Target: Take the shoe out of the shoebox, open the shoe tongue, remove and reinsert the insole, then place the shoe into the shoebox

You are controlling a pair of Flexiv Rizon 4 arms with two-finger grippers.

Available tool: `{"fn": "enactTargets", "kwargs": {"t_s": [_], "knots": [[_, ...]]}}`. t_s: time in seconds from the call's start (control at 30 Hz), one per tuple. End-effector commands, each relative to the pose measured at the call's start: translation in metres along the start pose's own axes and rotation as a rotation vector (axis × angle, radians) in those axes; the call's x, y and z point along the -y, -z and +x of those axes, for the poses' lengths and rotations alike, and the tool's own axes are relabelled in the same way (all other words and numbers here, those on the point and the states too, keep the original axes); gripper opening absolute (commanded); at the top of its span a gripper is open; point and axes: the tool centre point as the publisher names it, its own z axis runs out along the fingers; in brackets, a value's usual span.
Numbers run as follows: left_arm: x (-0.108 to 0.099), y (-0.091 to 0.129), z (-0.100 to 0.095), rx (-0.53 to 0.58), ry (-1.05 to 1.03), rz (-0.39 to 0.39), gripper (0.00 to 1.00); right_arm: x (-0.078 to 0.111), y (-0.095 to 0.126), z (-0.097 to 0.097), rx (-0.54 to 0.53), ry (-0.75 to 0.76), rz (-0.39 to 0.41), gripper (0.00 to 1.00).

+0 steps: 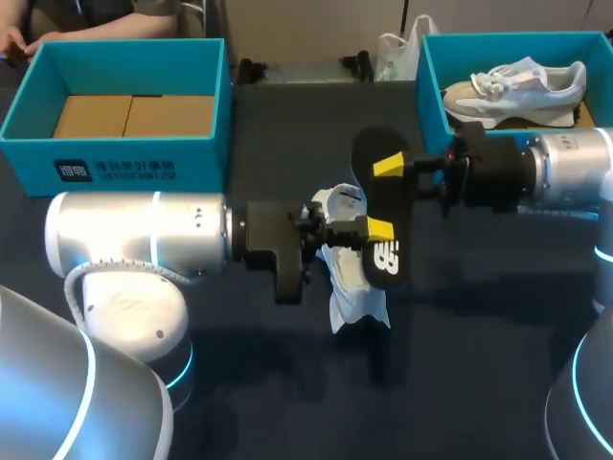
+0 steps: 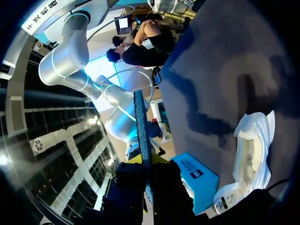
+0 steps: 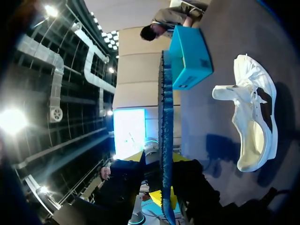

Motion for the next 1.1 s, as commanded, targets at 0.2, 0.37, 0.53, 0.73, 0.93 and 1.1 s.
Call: {"fn": "enactTargets", "kwargs": {"t_s": [0.2, 0.37, 0.53, 0.73, 0.93, 1.1], "knots": [[0.006, 0.005, 0.000, 0.001, 0.010, -0.016, 0.00, 0.002, 0.004, -0.002, 0.005, -0.009, -0.005, 0.20], [0.007, 0.006, 0.001, 0.000, 0.015, -0.018, 0.00, 0.000, 0.004, -0.004, 0.003, -0.014, -0.003, 0.00], [0.012, 0.008, -0.001, 0.003, 0.051, -0.025, 0.12, -0.002, 0.002, -0.006, 0.003, -0.017, 0.004, 0.00], [0.008, 0.019, -0.003, -0.011, 0.083, -0.016, 1.00, -0.006, 0.004, -0.010, -0.001, -0.021, 0.004, 0.00], [-0.002, 0.034, 0.000, -0.047, 0.099, -0.027, 1.00, -0.009, 0.005, -0.016, -0.006, -0.029, 0.013, 0.00], [-0.009, 0.046, 0.005, -0.072, 0.110, -0.040, 1.00, -0.009, 0.006, -0.022, -0.013, -0.034, 0.011, 0.00]]}}
